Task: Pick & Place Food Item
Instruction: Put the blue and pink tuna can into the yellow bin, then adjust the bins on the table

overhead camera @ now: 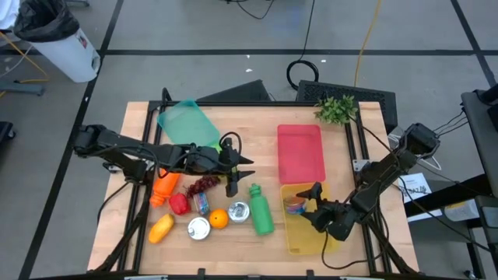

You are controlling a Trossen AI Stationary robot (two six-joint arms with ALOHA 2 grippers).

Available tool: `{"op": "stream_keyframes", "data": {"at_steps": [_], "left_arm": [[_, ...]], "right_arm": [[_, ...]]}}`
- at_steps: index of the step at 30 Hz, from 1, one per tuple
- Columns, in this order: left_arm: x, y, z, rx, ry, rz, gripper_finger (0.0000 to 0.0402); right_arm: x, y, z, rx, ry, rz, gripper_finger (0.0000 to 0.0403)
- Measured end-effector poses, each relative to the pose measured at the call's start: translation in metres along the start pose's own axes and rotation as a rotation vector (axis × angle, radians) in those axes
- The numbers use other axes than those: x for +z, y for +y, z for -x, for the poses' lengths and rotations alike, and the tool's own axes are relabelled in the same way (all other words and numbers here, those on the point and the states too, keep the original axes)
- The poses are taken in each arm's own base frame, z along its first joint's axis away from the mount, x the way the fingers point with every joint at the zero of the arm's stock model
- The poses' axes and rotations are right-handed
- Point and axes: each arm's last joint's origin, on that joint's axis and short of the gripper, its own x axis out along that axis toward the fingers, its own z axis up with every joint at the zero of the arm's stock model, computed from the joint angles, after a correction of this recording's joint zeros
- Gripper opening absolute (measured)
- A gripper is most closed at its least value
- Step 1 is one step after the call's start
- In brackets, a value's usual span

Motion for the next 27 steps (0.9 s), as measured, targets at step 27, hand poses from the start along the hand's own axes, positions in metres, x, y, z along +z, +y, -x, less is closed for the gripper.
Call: {"op": "stream_keyframes", "data": {"at_steps": [27], "left_arm": [[0.001,0.0,0.0,-0.002,-0.01,0.051,0.0182]], "right_arm": [[0.02,-0.02,0.037,-0.01,-0.214,-0.384,0.0376]]}}
